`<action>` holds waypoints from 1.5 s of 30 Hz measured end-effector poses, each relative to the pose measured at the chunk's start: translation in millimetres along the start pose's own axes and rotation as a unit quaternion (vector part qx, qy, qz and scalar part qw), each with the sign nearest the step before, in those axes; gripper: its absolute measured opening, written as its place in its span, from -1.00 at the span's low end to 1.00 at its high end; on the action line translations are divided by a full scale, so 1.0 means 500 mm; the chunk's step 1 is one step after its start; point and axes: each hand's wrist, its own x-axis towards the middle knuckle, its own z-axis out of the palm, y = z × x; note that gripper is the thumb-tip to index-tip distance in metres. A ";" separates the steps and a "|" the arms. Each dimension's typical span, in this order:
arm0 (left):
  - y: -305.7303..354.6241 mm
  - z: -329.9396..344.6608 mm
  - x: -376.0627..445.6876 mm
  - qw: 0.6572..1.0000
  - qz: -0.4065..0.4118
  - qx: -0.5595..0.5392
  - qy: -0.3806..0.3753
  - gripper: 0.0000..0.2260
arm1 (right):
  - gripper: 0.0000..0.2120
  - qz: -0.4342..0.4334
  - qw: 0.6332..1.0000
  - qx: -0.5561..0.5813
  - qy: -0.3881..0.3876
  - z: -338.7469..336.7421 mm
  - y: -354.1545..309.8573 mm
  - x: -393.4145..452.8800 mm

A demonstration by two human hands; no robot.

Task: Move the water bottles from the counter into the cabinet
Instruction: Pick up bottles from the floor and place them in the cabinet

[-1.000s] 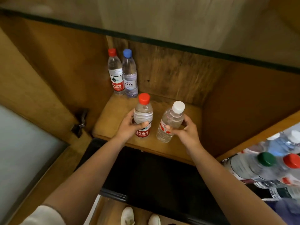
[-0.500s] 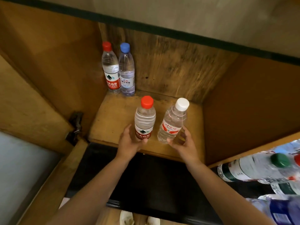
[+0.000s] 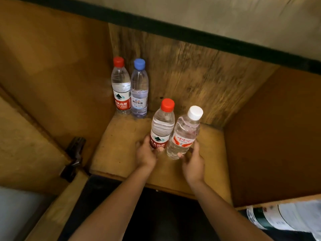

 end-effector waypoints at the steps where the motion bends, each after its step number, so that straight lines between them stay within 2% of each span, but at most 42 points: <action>1: 0.006 0.000 0.014 1.000 -0.001 0.008 0.002 -0.45 | -0.33 -0.002 1.000 -0.002 0.002 0.006 -0.005 0.011; 7: 0.036 -0.001 0.085 1.000 -0.007 -0.022 -0.014 -0.43 | -0.39 0.002 1.000 0.001 0.007 0.040 -0.035 0.077; 10: 0.056 -0.012 0.106 0.995 -0.032 -0.089 -0.029 -0.39 | -0.46 0.010 1.000 -0.007 -0.004 0.046 -0.056 0.108; 11: 0.060 -0.016 0.106 0.986 -0.056 -0.151 -0.029 -0.38 | -0.50 0.016 1.000 -0.009 -0.009 0.045 -0.065 0.117; 13: 0.067 -0.021 0.088 0.933 -0.138 -0.331 -0.035 -0.40 | -0.54 0.025 1.000 -0.010 -0.016 0.042 -0.079 0.128; 15: 0.069 -0.022 0.072 0.870 -0.199 -0.448 -0.054 -0.48 | -0.51 0.025 0.999 -0.010 -0.019 0.042 -0.086 0.135; 17: 0.068 -0.026 0.069 0.838 -0.219 -0.494 -0.071 -0.55 | -0.49 0.030 0.999 0.003 -0.015 0.047 -0.091 0.141; 20: 0.073 -0.028 0.078 0.810 -0.221 -0.539 -0.073 -0.54 | -0.52 0.039 0.999 0.025 -0.008 0.056 -0.094 0.151; 22: 0.078 -0.027 0.085 0.811 -0.215 -0.537 -0.090 -0.51 | -0.51 0.036 0.999 0.025 -0.011 0.060 -0.096 0.162; 26: 0.091 -0.030 0.107 0.836 -0.201 -0.498 -0.111 -0.48 | -0.46 0.033 0.999 0.004 -0.025 0.064 -0.104 0.184; 35: 0.120 -0.051 0.160 0.891 -0.189 -0.384 -0.152 -0.53 | -0.49 0.038 0.998 -0.021 -0.050 0.063 -0.132 0.207; 40: 0.111 -0.039 0.177 0.901 -0.169 -0.367 -0.155 -0.49 | -0.60 0.040 0.998 -0.014 -0.035 0.075 -0.132 0.220; 45: 0.096 -0.027 0.181 0.902 -0.142 -0.373 -0.161 -0.55 | -0.65 0.048 0.998 -0.028 -0.016 0.087 -0.134 0.254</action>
